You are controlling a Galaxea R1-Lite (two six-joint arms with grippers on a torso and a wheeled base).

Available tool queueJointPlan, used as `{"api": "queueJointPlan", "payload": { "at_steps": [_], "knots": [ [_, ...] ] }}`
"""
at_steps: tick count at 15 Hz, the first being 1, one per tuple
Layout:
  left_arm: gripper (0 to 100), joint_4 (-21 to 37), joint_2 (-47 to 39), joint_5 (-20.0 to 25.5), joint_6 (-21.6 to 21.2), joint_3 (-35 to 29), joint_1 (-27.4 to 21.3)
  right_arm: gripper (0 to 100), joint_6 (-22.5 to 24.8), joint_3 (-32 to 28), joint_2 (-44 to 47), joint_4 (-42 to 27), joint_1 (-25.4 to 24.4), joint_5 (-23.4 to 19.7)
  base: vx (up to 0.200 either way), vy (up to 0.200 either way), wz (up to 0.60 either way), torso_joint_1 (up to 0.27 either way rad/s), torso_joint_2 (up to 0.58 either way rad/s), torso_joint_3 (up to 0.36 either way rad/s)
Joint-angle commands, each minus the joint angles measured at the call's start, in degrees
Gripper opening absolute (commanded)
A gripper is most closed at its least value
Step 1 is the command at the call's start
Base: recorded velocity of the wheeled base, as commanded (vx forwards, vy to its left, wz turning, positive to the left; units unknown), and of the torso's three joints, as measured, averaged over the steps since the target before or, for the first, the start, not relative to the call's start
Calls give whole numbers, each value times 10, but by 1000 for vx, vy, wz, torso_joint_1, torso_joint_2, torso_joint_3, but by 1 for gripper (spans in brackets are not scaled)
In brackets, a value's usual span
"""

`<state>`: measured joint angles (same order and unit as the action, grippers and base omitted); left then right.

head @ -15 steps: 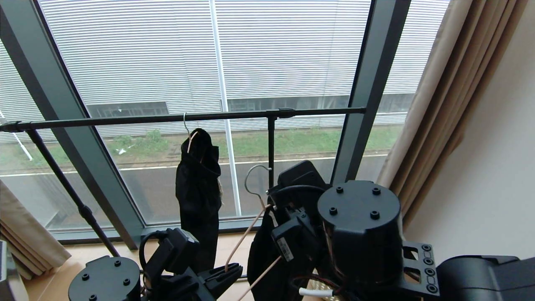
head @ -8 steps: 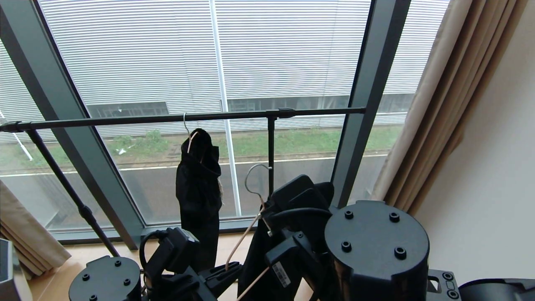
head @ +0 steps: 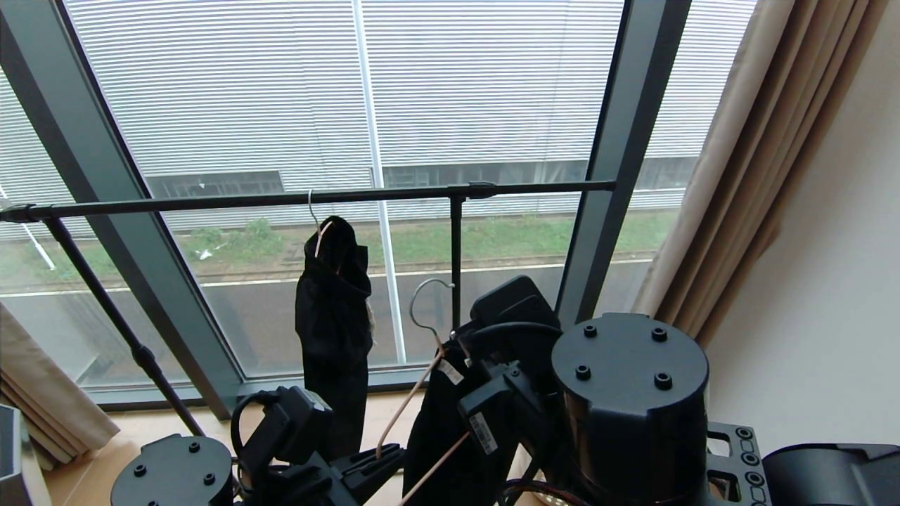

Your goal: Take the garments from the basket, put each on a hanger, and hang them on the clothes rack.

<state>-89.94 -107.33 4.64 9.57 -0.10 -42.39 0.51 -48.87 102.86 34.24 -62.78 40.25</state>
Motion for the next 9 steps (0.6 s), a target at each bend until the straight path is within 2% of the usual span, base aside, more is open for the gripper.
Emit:
{"api": "queueJointPlan", "payload": {
  "at_steps": [1,9],
  "knots": [
    [0,-1,2,0,0,1,0,0,0,-1,4,0,4,0,0,0,0,0,0,0],
    [0,-1,30,1,-14,1,-2,0,0,-4,12,0,4,0,0,0,0,0,0,0]
  ]
}}
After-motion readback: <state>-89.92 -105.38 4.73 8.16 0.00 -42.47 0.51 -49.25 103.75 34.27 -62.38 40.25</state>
